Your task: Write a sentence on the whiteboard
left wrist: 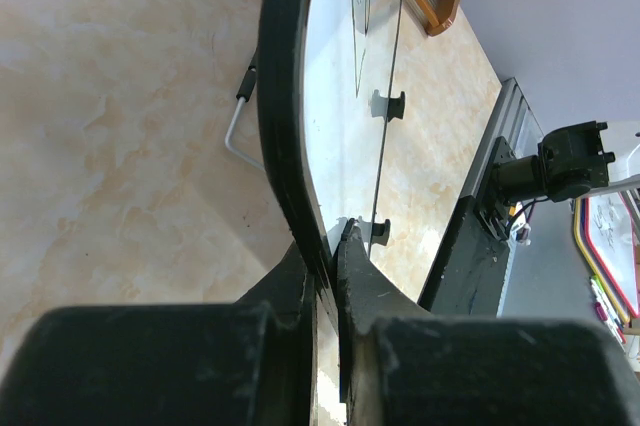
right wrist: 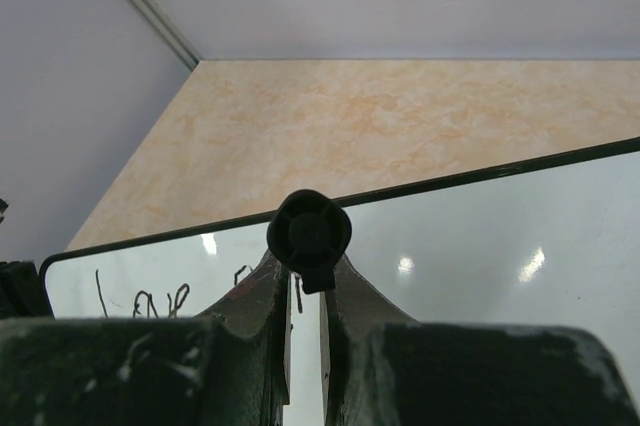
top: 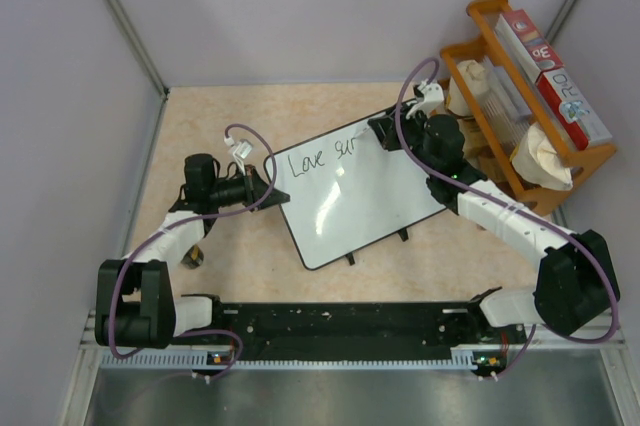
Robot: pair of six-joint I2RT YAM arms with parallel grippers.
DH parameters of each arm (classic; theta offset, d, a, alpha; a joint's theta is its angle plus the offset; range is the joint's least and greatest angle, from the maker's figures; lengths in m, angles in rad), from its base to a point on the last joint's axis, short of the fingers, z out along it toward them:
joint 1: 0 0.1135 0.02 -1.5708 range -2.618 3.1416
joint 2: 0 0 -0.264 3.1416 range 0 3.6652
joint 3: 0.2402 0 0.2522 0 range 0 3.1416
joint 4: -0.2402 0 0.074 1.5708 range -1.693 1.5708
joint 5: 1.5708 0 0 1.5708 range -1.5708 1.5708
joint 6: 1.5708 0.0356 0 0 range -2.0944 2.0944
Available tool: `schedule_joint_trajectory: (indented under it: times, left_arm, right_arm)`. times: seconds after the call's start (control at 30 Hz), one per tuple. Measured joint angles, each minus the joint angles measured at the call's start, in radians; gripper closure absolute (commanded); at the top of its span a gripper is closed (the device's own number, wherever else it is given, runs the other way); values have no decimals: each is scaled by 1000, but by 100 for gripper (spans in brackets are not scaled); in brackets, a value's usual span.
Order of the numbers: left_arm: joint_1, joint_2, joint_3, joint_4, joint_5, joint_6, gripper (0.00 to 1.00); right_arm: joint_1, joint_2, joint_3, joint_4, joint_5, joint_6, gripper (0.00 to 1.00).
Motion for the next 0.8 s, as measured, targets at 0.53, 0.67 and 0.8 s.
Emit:
schedule_joint_trajectory:
  times: [0.53, 0.67, 0.8]
  left_arm:
    - [-6, 0, 6, 0, 3, 7, 100]
    - [-6, 0, 7, 0, 3, 7, 100]
    - [-7, 0, 7, 0, 3, 7, 100]
  right_arm:
    - [-6, -51, -6, -10, -8, 17, 100]
    - [-7, -70, -5, -9, -7, 16, 100]
    - [-8, -69, -5, -15, -7, 15, 100]
